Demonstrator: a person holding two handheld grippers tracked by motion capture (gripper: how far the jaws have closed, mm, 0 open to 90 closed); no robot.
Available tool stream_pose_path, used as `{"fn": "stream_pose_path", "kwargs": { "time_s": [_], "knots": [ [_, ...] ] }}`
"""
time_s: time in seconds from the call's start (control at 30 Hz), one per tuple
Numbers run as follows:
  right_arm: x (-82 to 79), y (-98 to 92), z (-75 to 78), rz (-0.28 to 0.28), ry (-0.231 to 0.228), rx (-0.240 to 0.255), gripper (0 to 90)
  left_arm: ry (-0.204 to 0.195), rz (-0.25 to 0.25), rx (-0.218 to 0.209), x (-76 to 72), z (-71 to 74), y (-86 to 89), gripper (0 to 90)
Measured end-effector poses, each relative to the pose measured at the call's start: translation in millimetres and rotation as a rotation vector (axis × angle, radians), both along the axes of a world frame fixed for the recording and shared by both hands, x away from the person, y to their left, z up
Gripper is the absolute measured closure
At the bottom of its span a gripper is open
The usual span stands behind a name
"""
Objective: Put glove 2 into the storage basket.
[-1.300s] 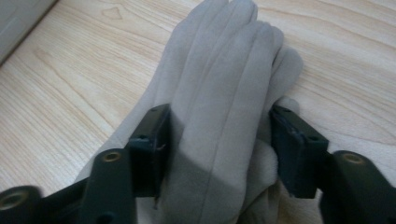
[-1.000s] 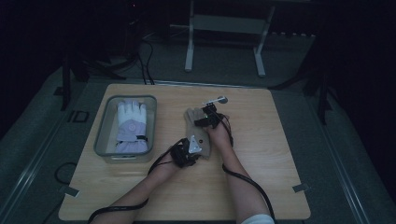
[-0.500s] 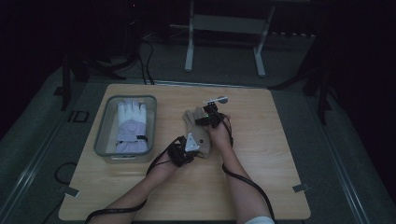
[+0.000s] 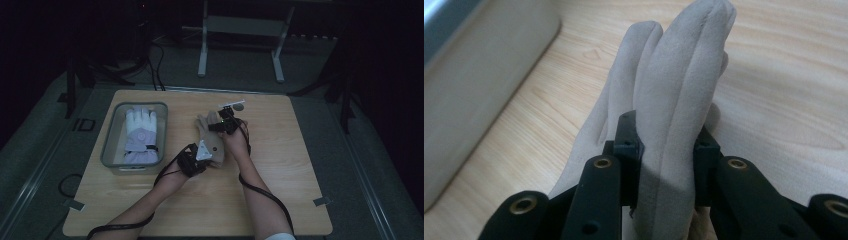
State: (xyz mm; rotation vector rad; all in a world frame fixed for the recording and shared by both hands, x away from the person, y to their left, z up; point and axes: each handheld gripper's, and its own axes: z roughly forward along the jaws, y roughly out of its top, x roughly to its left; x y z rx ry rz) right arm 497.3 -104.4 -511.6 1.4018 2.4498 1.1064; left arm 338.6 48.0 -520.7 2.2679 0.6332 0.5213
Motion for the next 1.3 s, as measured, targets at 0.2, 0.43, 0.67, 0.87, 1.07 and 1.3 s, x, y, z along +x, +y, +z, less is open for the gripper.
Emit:
{"fn": "stream_pose_path", "kwargs": {
  "time_s": [0.2, 0.43, 0.67, 0.87, 1.07, 1.3],
  "knots": [
    [-2.4, 3.2, 18.5, 0.016, -0.028, 0.026, 73.3, -0.026, 0.006, -0.003, -4.7, 15.5, 5.4, 83.0],
    [-5.1, 10.0, 37.3, 0.030, -0.044, 0.044, 73.3, -0.053, 0.017, 0.006, -10.0, 35.4, 14.5, 83.0],
    [-8.2, 26.2, 66.0, 0.056, -0.083, 0.072, 73.3, -0.074, 0.029, 0.002, -13.0, 52.5, 27.5, 83.0],
    [-8.6, 36.9, 82.9, 0.070, -0.100, 0.091, 73.2, -0.100, 0.046, 0.002, -16.1, 64.4, 39.6, 83.0],
    [-8.8, 51.1, 94.0, 0.085, -0.111, 0.095, 73.2, -0.116, 0.066, 0.006, -19.2, 73.2, 53.3, 83.0],
    [-11.3, 88.5, 107.0, 0.134, -0.138, 0.090, 73.2, -0.123, 0.109, 0.020, -24.8, 78.0, 82.1, 83.0]
  ]
}}
